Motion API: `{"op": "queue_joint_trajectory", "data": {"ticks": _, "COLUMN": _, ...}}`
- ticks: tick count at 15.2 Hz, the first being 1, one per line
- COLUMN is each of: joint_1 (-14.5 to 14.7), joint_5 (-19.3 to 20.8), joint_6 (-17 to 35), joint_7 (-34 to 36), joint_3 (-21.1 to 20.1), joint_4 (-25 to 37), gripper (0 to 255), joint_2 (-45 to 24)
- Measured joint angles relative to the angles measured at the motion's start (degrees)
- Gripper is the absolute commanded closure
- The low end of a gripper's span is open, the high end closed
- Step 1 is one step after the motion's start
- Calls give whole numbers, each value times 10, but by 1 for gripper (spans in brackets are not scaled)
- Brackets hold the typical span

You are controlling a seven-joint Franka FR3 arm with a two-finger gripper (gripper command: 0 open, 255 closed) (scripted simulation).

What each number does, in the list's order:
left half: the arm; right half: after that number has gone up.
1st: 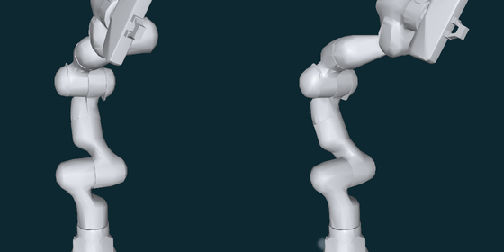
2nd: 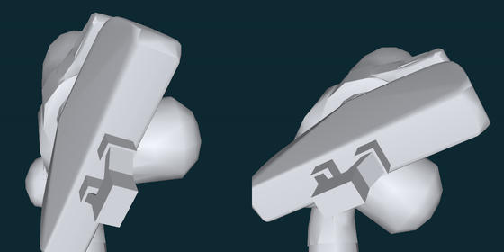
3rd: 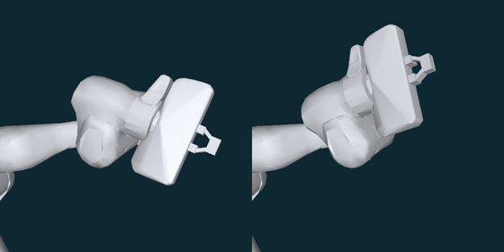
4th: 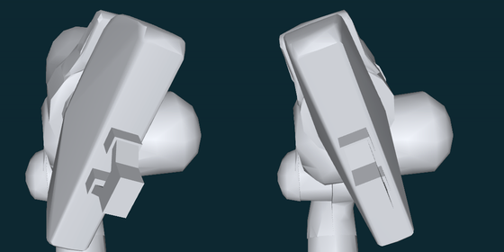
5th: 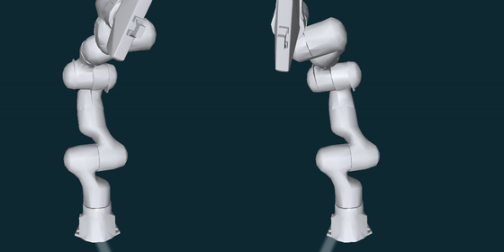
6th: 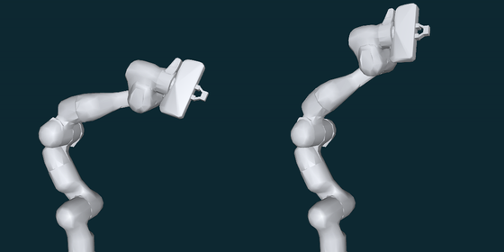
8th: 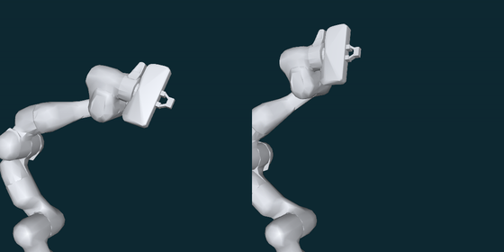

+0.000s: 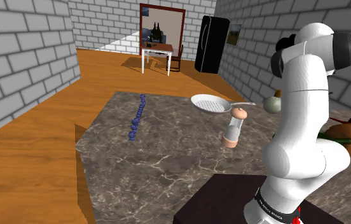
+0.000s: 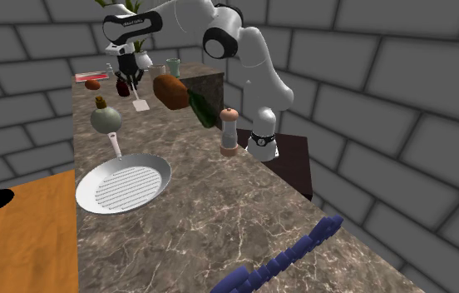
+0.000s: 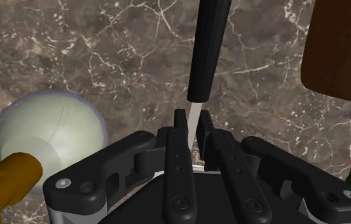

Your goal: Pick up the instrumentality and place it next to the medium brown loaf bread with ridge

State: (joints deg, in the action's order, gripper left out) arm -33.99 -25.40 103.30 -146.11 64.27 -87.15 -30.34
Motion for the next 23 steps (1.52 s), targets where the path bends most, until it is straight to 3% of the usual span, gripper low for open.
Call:
{"op": "queue_joint_trajectory", "data": {"ticks": 14, "joint_1": 6, "joint_5": -28, "joint_6": 90, "joint_7": -19, "joint_3": -20, "joint_4": -81, "gripper": 255, "joint_2": -23}}
{"op": "queue_joint_trajectory", "data": {"ticks": 23, "joint_1": -8, "joint_5": -59, "joint_6": 141, "joint_7": -35, "joint_3": -47, "joint_4": -112, "gripper": 255, "joint_2": -52}}
